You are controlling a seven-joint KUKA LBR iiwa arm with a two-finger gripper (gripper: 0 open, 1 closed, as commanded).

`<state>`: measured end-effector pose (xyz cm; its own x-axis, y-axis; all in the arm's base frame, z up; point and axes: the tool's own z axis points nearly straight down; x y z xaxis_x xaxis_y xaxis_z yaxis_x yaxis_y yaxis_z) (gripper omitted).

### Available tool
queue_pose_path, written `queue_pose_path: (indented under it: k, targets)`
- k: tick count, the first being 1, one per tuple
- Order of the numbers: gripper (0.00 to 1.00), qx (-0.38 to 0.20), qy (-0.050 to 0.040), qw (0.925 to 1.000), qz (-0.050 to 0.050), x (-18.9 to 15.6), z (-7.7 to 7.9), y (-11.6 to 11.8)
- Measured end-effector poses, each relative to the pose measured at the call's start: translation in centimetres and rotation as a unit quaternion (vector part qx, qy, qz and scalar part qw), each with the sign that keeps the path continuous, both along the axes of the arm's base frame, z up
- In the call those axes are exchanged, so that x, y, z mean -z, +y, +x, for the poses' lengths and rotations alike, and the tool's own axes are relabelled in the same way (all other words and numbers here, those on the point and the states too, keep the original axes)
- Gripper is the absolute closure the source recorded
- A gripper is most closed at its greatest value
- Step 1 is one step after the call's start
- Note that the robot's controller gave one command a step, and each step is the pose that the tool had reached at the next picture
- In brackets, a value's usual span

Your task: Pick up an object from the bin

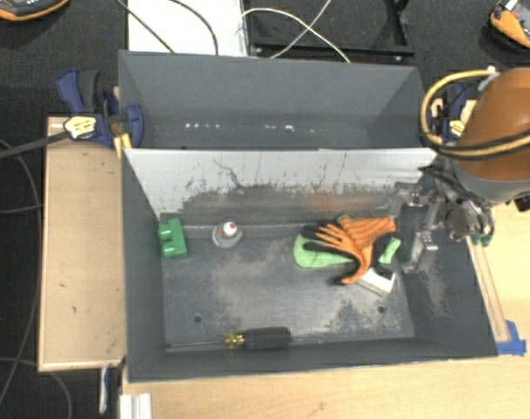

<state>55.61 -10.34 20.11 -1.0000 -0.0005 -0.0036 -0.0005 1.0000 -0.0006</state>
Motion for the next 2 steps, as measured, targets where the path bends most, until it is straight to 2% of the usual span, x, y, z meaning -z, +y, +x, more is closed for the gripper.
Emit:
queue_pose_path:
  k: [1, 2]
  targets:
    - [0.0, -0.119, 0.0043, 0.9929, 0.002, 2.9, -2.1, 6.6]
    - [0.0, 0.015, 0.0026, 0.9999, 0.0, 10.6, -6.1, 2.0]
